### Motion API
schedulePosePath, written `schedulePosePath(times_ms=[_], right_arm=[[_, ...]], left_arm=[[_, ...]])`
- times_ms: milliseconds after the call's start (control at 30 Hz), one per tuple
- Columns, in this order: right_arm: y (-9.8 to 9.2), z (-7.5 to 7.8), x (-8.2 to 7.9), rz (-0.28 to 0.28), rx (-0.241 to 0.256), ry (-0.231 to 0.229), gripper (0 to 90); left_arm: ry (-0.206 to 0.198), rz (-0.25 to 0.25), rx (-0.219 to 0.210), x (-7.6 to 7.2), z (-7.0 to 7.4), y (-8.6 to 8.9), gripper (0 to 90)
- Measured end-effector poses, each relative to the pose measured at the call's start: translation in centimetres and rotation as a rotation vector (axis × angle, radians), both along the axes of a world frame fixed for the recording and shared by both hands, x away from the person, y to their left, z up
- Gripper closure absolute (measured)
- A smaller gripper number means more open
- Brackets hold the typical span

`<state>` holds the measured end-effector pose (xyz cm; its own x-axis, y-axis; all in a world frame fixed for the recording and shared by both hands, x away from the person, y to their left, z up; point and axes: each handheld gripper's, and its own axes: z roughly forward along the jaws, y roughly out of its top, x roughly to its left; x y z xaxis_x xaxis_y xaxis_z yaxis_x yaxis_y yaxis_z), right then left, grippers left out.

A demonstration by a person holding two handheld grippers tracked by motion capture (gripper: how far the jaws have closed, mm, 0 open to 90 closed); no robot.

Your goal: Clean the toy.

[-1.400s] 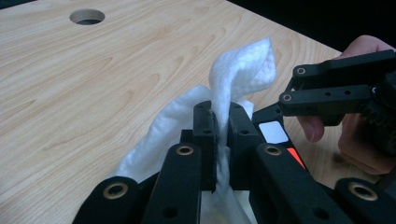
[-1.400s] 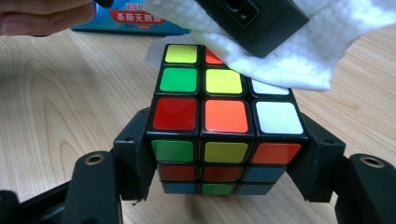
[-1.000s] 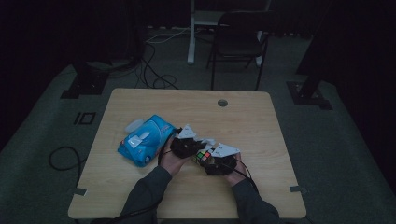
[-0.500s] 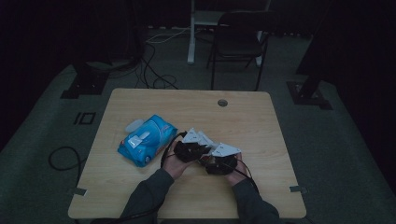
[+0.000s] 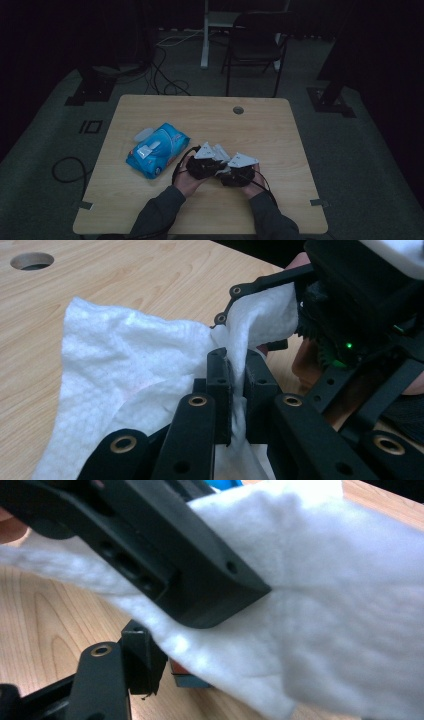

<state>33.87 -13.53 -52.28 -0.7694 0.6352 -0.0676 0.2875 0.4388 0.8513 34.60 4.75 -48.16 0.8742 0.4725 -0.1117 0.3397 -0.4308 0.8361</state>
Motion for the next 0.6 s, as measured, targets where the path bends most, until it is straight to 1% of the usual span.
schedulePosePath(times_ms=[133,233,367,600], right_arm=[[0.00,0.00,0.00,-0.001,0.000,-0.001,34.2],[-0.02,0.04,-0.01,-0.003,0.006,-0.003,34.2],[-0.14,0.09,0.01,-0.012,0.011,-0.003,34.2],[-0.17,0.11,0.01,-0.016,0.013,-0.004,34.2]], left_arm=[[0.001,-0.001,0.002,-0.06,0.02,0.02,85.6],[-0.006,-0.001,-0.003,-0.22,0.07,0.01,85.6],[-0.011,-0.007,0.001,-0.36,0.16,-0.06,85.6],[-0.012,-0.008,-0.006,-0.30,0.09,-0.01,85.6]])
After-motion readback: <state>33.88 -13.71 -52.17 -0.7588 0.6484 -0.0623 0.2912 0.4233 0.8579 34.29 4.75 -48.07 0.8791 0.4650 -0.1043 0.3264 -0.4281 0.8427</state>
